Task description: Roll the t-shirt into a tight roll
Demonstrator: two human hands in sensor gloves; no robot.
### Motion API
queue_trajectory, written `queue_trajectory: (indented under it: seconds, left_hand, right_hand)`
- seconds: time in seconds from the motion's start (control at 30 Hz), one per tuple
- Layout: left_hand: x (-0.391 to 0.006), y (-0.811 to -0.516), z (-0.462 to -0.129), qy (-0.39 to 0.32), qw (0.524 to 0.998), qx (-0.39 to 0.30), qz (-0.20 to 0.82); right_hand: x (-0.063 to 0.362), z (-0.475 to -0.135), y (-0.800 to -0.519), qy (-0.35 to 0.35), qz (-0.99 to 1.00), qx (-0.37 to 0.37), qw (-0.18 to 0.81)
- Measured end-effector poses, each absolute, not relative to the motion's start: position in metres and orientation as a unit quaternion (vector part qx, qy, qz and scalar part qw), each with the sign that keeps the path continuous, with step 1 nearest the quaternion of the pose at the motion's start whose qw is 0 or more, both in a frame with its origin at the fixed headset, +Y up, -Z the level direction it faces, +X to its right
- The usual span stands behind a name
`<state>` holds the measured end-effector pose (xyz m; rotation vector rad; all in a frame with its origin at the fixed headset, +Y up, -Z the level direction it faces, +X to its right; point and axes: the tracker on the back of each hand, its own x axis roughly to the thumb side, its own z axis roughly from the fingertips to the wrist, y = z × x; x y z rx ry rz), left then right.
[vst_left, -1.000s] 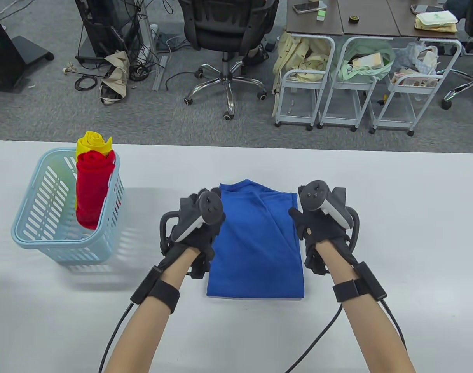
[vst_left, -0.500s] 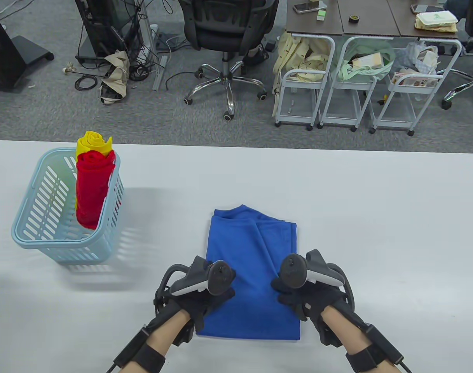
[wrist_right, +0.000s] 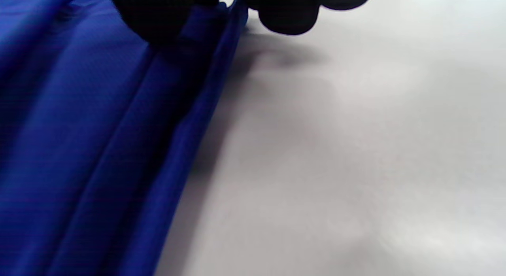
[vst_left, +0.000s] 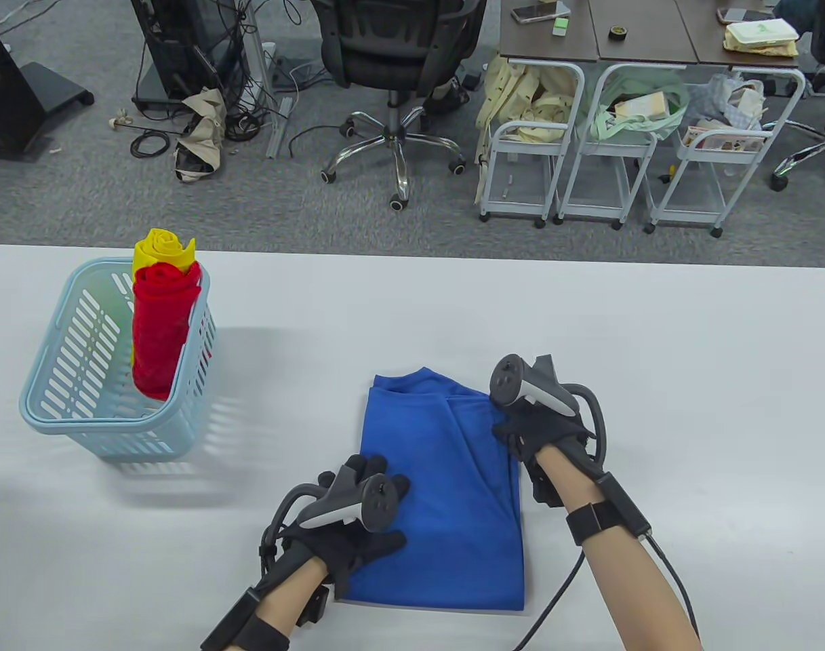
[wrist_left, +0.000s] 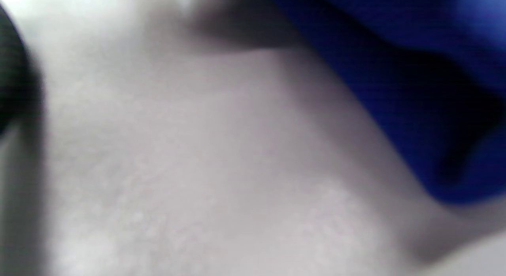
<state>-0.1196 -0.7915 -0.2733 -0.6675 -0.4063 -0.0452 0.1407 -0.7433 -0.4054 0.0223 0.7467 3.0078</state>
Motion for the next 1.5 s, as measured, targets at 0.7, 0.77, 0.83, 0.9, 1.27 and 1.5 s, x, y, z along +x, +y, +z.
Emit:
queue_trajectory:
  seconds: [0.7, 0.77, 0.83, 0.9, 1.27, 1.5]
  left_hand:
    - [-0.120, -0.789, -0.273, -0.197, 0.920, -0.338, -0.013]
    - [-0.120, -0.789, -0.273, -0.197, 0.920, -0.338, -0.013]
    - [-0.120, -0.789, -0.273, -0.197, 0.920, -0.339, -0.012]
    - [-0.120, -0.789, -0.273, -0.197, 0.919, -0.341, -0.012]
    - [-0.120, -0.789, -0.273, -0.196, 0.912, -0.360, -0.007]
    - [-0.120, -0.789, -0.273, -0.194, 0.911, -0.363, -0.003]
  right_hand:
    - [0.123, -0.419, -0.745, 0.214, 0.977, 0.014, -0.004]
    - [0.122, -0.418, -0.744, 0.207, 0.977, 0.020, -0.041]
    - [0.125, -0.419, -0.739, 0.202, 0.978, 0.012, -0.053]
    - [0.131, -0.421, -0.733, 0.194, 0.980, -0.005, -0.034]
    - [0.130, -0.413, -0.742, 0.218, 0.975, -0.025, -0.037]
    - [0.120, -0.415, -0.739, 0.207, 0.977, -0.015, -0.046]
